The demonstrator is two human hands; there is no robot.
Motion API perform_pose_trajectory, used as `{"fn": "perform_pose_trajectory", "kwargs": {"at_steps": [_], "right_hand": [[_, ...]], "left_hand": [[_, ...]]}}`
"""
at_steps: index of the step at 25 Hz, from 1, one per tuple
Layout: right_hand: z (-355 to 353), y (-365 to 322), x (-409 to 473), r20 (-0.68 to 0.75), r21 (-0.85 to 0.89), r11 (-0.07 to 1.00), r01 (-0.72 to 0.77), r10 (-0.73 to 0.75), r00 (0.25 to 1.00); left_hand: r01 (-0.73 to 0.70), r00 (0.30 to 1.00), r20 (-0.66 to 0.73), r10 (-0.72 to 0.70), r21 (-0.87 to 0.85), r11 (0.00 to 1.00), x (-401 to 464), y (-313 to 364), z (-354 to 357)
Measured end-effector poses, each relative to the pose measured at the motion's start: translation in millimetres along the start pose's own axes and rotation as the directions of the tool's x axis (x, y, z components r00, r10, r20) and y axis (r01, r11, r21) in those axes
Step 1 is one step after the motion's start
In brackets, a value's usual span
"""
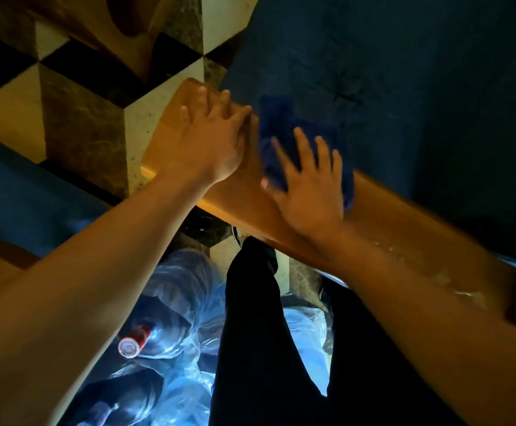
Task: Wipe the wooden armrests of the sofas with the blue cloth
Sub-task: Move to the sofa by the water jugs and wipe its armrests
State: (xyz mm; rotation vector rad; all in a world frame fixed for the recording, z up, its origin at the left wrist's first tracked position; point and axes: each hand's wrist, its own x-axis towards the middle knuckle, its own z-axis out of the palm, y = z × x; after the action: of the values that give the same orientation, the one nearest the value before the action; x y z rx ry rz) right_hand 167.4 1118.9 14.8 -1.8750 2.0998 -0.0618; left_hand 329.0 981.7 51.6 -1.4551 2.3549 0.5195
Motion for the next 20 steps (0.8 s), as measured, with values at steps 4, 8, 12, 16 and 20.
{"fn": "perform_pose_trajectory", "kwargs": {"at_steps": [4,8,12,16,20], "right_hand": [[31,-43,-83,0.065,-0.072,0.981,0.181,-0.176,0.982],[32,0,-129,-0.019,-0.165,0.963,0.213,-0.219,0.975],[12,42,-128,-0.073,-0.115,0.985,-0.125,0.118,0.990],[-11,57,-18,0.033,-0.025,0.908,-0.418,0.419,0.907],[-22,105,30,0.342,0.210,0.879,-0.429,0.345,0.874]], "left_hand": [[0.051,0.999,0.015,-0.051,-0.024,0.998,3,22,0],[-0.032,0.999,-0.011,0.031,-0.012,0.999,-9,42,10],[-0.167,0.986,0.003,0.167,0.045,0.985,-9,70,19],[-0.170,0.983,-0.056,0.173,0.050,0.984,4,85,13],[-0.225,0.971,-0.038,0.234,0.170,0.960,-7,90,22]]}}
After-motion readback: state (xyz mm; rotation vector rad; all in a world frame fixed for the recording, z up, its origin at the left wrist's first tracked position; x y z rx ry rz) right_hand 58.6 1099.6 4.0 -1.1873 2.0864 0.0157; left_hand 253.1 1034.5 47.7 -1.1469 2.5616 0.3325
